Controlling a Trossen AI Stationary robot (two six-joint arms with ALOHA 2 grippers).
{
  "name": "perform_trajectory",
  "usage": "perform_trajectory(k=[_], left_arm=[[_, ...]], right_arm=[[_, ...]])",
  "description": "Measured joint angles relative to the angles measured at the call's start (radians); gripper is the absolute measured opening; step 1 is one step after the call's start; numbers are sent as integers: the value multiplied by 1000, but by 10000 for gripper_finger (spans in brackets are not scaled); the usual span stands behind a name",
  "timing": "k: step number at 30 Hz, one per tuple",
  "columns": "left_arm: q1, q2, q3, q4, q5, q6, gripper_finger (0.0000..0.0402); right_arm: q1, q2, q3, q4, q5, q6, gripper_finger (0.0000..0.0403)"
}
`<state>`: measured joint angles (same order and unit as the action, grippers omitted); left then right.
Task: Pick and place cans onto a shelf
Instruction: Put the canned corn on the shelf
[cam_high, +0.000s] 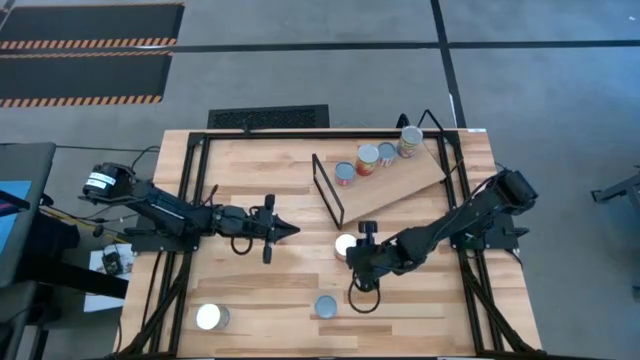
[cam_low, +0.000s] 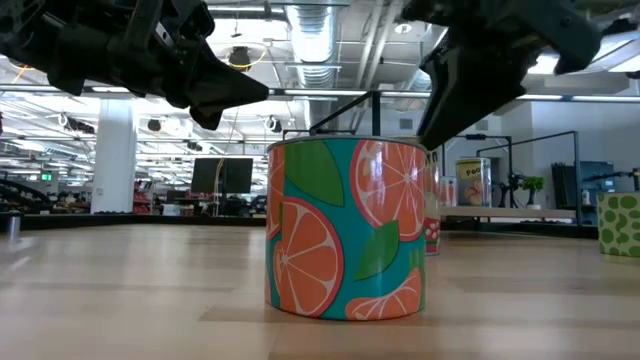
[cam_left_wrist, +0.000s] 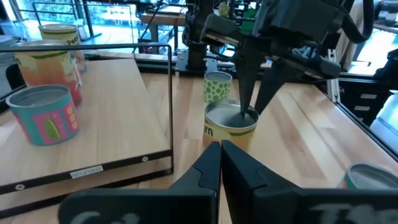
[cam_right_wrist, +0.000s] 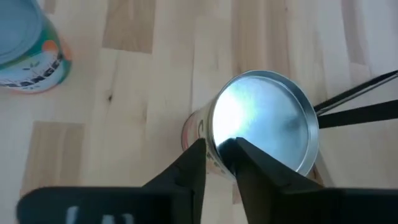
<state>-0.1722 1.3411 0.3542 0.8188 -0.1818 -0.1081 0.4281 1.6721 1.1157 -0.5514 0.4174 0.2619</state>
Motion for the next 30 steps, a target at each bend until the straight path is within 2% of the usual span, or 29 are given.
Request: perform_trajectory(k=[8,11,15,20,25,30], left_arm=[[0,0,0,-15,0,-1,0],[0,0,0,-18,0,-1,0],[0,0,0,-19,0,-1,0],[0,0,0,-20,0,-1,0],[0,0,0,-21,0,-1,0],[0,0,0,-20,-1,-1,0]], right_arm=[[-13,-30,-3,-32,-33,0,10],[-13,-59,-6,-35,-88,29,14],[-11,-132,-6,-31,-111,82,6],[-30,-242,-5,-131,-56,174,8],[-128,-309,-5,-276,27,211,4],[-292,-310,-5,-321,29,139,6]])
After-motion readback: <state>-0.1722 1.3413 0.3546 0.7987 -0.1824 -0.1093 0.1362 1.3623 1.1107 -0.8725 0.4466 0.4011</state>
